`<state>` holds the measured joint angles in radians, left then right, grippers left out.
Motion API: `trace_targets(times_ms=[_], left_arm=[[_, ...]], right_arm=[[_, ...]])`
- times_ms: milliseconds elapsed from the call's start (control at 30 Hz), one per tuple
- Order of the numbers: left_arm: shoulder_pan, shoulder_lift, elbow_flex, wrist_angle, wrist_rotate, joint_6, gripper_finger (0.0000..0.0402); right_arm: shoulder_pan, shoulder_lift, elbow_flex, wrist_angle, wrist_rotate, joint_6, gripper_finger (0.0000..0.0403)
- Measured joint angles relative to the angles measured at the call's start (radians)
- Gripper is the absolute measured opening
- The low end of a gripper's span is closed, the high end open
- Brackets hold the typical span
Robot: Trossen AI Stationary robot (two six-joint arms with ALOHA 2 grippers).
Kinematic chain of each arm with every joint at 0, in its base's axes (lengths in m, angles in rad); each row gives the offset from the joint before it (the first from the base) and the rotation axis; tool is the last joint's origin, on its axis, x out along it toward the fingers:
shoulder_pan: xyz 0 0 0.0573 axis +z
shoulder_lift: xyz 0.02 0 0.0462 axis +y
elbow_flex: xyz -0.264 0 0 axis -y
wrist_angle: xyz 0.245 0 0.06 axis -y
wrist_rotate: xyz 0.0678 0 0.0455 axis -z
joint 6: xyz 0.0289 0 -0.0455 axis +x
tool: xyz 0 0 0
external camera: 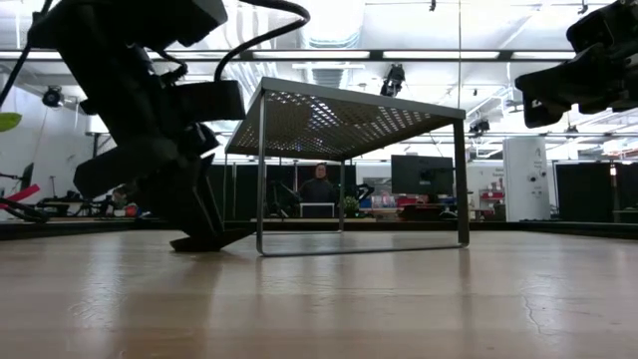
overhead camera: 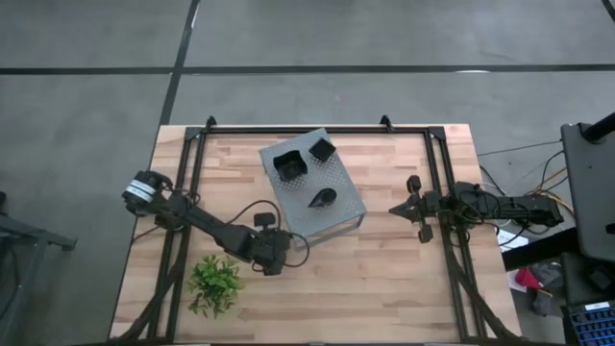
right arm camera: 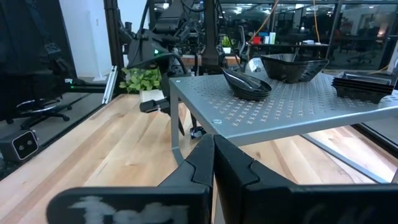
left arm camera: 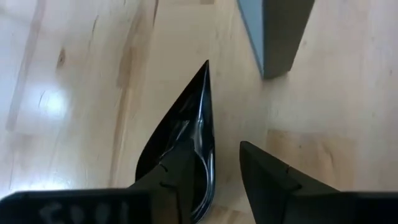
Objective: Pick & Place Mini shaped plates
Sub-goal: Stack the distorted square plate on top of the distorted square plate on the shelf
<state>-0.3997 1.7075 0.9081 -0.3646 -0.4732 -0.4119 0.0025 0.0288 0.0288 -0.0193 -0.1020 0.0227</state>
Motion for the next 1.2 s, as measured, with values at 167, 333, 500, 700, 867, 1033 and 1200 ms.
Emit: trace_targets(times_ms=[167, 333, 500, 700, 867, 1033, 1200], left_arm=[[0.008, 0.006, 0.0, -0.002, 0.0, 0.014, 0.0091], [0.008, 0.006, 0.0, -0.002, 0.033, 0.051, 0.0036], [0.001, 0.001, 0.002, -0.004, 0.175, 0.09, 0.0007], [-0.05, -0.015, 0.003, -0.049, 0.268, 0.178, 0.0003], [-0.099, -0.052, 0.005, -0.135, 0.334, 0.17, 0.0002], [-0.14, -0.094, 0.008, -0.159, 0.436, 0.184, 0.0002], [-0.147, -0.106, 0.007, -0.169, 0.498, 0.148, 0.0002]], right_arm=[[0.0, 0.0, 0.0, 0.0, 0.0, 0.0, 0.0009], [0.0, 0.0, 0.0, 0.0, 0.0, 0.0, 0.0009], [0.0, 0.0, 0.0, 0.0, 0.0, 0.0, 0.0009], [0.0, 0.0, 0.0, 0.0, 0.0, 0.0, 0.0009], [0.0, 0.0, 0.0, 0.0, 0.0, 0.0, 0.0009], [0.0, 0.0, 0.0, 0.0, 0.0, 0.0, 0.0009], [0.0, 0.0, 0.0, 0.0, 0.0, 0.0, 0.0009]])
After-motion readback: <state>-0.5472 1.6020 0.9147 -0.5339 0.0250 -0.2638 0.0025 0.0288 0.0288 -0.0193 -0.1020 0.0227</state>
